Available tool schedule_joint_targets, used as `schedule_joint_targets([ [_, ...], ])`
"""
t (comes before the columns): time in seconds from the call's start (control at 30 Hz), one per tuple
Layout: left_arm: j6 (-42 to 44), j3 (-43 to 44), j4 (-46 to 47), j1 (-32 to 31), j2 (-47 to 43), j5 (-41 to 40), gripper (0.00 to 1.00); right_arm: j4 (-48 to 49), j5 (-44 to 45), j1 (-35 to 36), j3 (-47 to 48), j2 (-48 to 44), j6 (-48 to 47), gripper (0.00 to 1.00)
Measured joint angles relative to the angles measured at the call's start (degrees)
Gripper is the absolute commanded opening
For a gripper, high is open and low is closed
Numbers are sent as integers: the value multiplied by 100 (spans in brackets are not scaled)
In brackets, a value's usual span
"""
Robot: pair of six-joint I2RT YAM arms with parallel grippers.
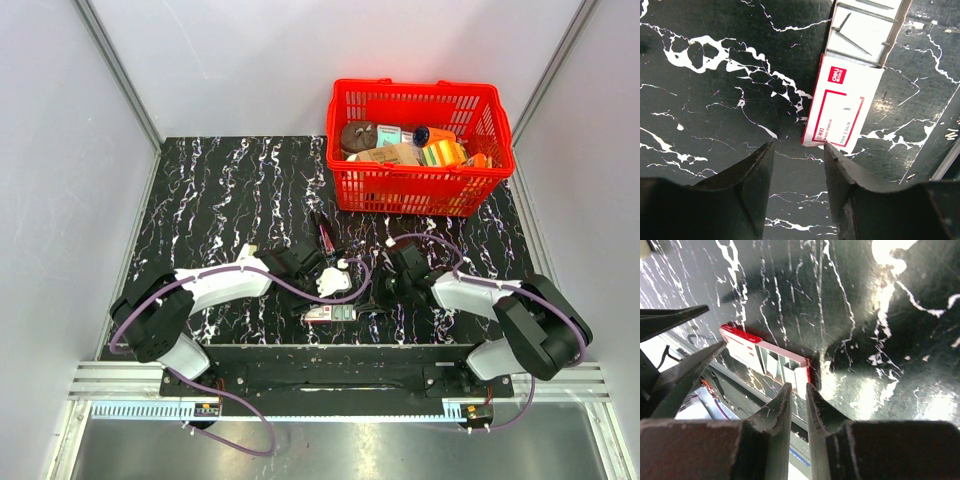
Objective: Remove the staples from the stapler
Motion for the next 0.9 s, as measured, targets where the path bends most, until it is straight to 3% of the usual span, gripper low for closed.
schedule_joint_targets([
  [0.33,-2,0,0,-4,0,-63,48,-92,42,-37,-273,-111,-39,22],
  [0.9,-15,0,0,-4,0,-131,48,802,-223,-44,-455,205,234,15],
])
